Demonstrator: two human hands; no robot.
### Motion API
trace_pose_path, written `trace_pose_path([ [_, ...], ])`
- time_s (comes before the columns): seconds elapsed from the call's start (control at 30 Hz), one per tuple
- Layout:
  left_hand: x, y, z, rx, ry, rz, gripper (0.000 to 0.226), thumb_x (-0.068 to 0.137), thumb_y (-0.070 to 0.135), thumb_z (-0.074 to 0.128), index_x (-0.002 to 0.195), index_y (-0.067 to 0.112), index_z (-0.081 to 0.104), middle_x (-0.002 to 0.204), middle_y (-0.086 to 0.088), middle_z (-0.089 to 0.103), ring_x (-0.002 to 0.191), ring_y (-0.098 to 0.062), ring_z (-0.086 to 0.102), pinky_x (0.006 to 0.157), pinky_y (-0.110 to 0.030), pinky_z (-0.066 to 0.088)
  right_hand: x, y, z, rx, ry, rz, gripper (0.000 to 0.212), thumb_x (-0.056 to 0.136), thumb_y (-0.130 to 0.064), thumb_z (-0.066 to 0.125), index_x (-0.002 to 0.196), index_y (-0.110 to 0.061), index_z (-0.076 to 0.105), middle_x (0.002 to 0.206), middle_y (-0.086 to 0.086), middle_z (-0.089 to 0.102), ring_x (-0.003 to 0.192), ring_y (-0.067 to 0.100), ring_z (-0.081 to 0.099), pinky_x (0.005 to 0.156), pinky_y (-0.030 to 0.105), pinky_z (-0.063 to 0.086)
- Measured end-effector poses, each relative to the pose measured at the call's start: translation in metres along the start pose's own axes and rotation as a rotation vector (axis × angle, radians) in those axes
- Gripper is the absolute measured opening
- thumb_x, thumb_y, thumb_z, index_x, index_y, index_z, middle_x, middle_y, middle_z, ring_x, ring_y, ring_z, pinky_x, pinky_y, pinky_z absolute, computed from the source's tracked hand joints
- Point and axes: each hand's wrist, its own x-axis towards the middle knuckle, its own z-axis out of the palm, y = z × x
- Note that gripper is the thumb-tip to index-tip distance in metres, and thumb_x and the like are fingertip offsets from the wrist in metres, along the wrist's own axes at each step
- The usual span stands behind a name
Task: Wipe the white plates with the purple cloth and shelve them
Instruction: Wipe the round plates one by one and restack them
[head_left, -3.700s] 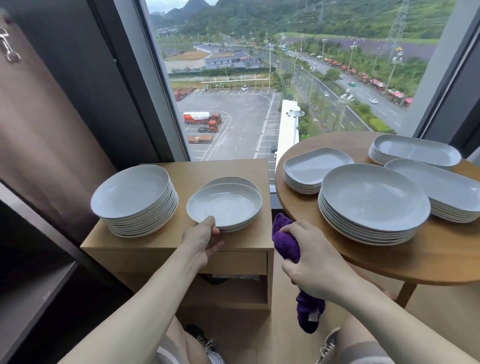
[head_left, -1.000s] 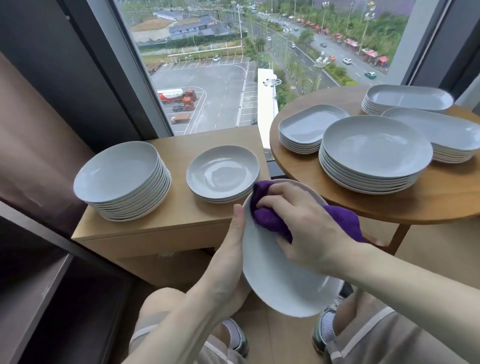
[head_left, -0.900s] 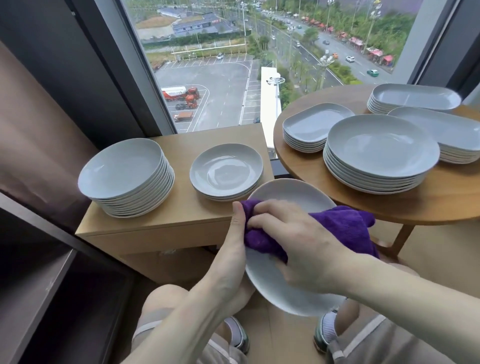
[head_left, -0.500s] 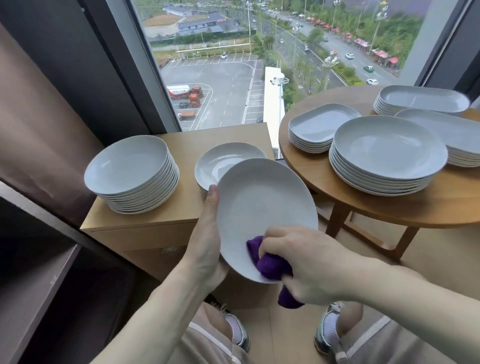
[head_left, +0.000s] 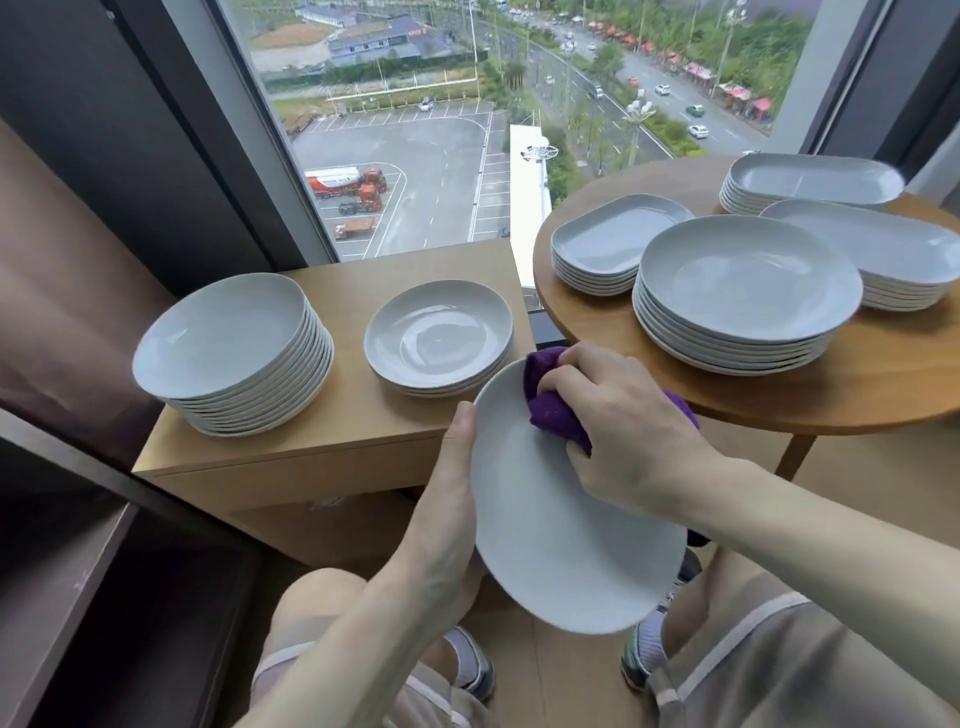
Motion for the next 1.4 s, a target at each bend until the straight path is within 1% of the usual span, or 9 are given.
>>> trace_pose_path([
  [0.2, -0.001, -0.008, -0.002, -0.021, 0.068, -0.052, 0.059, 0.104, 0.061, 0.037, 0.124, 0.019, 0.074, 0.122, -0.016, 0.075, 0.119, -0.028, 0.070, 0.113, -0.048, 0.046, -0.015, -0.036, 0.000, 0.011, -0.122, -0.284, 0.039, 0.074, -0.022, 0.054, 0.112, -0.014, 0.062, 0.113, 0.005, 0.059, 0.095, 0.030, 0.056, 0.081, 0.046, 0.049],
  [0.33, 0.001, 0.006, -0.007, -0.087, 0.105, -0.044, 0.069, 0.100, 0.065, 0.041, 0.112, 0.008, 0.078, 0.116, -0.020, 0.076, 0.108, -0.029, 0.074, 0.095, -0.041, 0.053, -0.027, -0.056, -0.003, 0.166, -0.271, -0.338, 0.027, 0.083, -0.027, 0.065, 0.109, -0.019, 0.062, 0.108, -0.001, 0.060, 0.090, 0.021, 0.052, 0.083, 0.038, 0.046],
  [0.63, 0.010, 0.031, -0.030, -0.023, 0.152, 0.149, 0.065, 0.104, 0.064, 0.030, 0.137, 0.019, 0.064, 0.128, -0.011, 0.073, 0.120, -0.030, 0.069, 0.107, -0.050, 0.050, -0.015, -0.037, -0.007, 0.087, -0.511, -0.097, 0.025, 0.081, -0.017, 0.061, 0.104, -0.026, 0.061, 0.104, -0.007, 0.056, 0.097, 0.021, 0.054, 0.087, 0.035, 0.047],
  [0.77, 0.009, 0.028, -0.027, 0.003, 0.122, 0.147, 0.062, 0.104, 0.063, 0.031, 0.139, 0.023, 0.063, 0.132, -0.008, 0.071, 0.125, -0.028, 0.066, 0.110, -0.052, 0.047, -0.008, -0.011, -0.002, 0.093, -0.369, 0.077, 0.020, 0.079, -0.017, 0.059, 0.098, -0.025, 0.057, 0.100, -0.006, 0.052, 0.094, 0.026, 0.056, 0.085, 0.040, 0.049],
  [0.9, 0.004, 0.015, -0.015, 0.062, 0.066, 0.101, 0.050, 0.106, 0.057, 0.034, 0.118, 0.035, 0.077, 0.128, -0.005, 0.074, 0.122, -0.025, 0.068, 0.110, -0.049, 0.049, -0.002, 0.003, -0.001, 0.017, -0.190, 0.156, 0.025, 0.079, -0.015, 0.064, 0.103, -0.018, 0.061, 0.106, 0.002, 0.055, 0.097, 0.030, 0.054, 0.086, 0.043, 0.046],
  [0.97, 0.003, 0.008, -0.013, 0.093, 0.044, 0.078, 0.052, 0.104, 0.061, 0.040, 0.127, 0.028, 0.074, 0.131, -0.008, 0.072, 0.125, -0.028, 0.067, 0.115, -0.053, 0.044, -0.002, 0.004, -0.001, -0.009, -0.158, 0.116, 0.027, 0.076, -0.013, 0.066, 0.102, -0.016, 0.061, 0.108, 0.004, 0.057, 0.097, 0.031, 0.054, 0.084, 0.044, 0.045],
  [1.17, 0.004, -0.002, -0.011, 0.047, 0.047, 0.048, 0.058, 0.105, 0.060, 0.038, 0.133, 0.020, 0.070, 0.129, -0.013, 0.072, 0.126, -0.030, 0.066, 0.111, -0.048, 0.047, -0.012, -0.023, 0.004, -0.047, -0.196, -0.129, 0.034, 0.070, -0.020, 0.065, 0.103, -0.019, 0.061, 0.102, 0.002, 0.058, 0.088, 0.028, 0.055, 0.077, 0.042, 0.048],
  [1.27, 0.006, 0.005, -0.012, 0.018, 0.060, 0.068, 0.054, 0.106, 0.056, 0.035, 0.114, 0.026, 0.079, 0.119, -0.009, 0.076, 0.116, -0.025, 0.071, 0.100, -0.041, 0.054, -0.019, -0.034, 0.005, -0.010, -0.250, -0.192, 0.031, 0.078, -0.020, 0.066, 0.109, -0.020, 0.062, 0.104, 0.001, 0.058, 0.092, 0.025, 0.054, 0.078, 0.036, 0.044],
  [1.4, 0.006, 0.020, -0.017, 0.004, 0.083, 0.093, 0.062, 0.102, 0.062, 0.037, 0.134, 0.017, 0.066, 0.128, -0.011, 0.073, 0.121, -0.027, 0.069, 0.104, -0.045, 0.050, -0.021, -0.038, 0.001, 0.054, -0.331, -0.166, 0.026, 0.087, -0.022, 0.062, 0.112, -0.023, 0.061, 0.105, -0.003, 0.055, 0.094, 0.021, 0.050, 0.083, 0.032, 0.042],
])
